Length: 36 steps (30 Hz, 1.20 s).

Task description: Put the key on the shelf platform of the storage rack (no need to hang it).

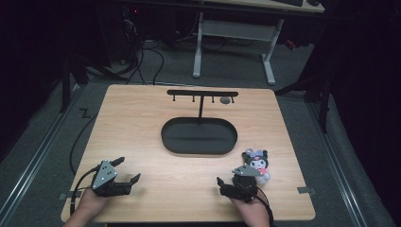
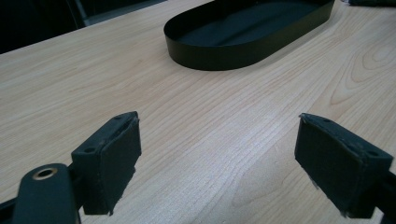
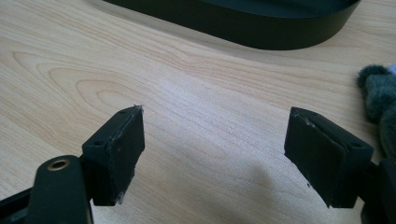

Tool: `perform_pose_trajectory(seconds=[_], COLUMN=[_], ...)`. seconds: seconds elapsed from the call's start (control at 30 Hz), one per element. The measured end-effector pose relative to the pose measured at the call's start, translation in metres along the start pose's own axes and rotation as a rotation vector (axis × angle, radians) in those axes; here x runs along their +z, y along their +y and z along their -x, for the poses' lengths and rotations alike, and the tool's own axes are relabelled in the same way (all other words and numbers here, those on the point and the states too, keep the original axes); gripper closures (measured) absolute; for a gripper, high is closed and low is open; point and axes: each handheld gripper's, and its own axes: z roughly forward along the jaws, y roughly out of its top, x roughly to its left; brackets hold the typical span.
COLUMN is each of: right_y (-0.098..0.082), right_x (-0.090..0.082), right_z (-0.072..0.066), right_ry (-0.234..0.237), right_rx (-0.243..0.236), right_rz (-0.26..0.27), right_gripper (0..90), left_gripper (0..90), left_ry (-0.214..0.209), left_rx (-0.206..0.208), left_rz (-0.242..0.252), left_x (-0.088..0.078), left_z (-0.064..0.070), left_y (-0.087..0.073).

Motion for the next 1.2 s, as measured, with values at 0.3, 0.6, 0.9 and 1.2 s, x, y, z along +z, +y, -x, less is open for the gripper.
perform_pose_trajectory(seconds=[0.3, 0.6, 0.9, 1.2], right_y=[0.003, 0.015, 0.028, 0.032], right_x=[0.004, 0.01, 0.004, 0.005], right_z=[0.0, -0.005, -0.006, -0.011], right_ry=[0.004, 0.037, 0.006, -0.014], right_rx=[-0.003, -0.003, -0.054, -0.119], right_rz=[-0.071, -0.156, -0.25, -0.357], right_gripper=[20.6, 23.0, 23.1, 21.2], left_gripper=[15.5, 15.5, 15.5, 15.5], left_ry=[-0.004, -0.001, -0.003, 0.003], left_rx=[-0.005, -0.016, -0.014, 0.004], left_rz=[0.002, 0.004, 0.015, 0.01], left_x=[0.0, 0.001, -0.002, -0.002], left_z=[-0.001, -0.002, -0.001, 0.001], left_y=[0.0, 0.0, -0.001, -0.001])
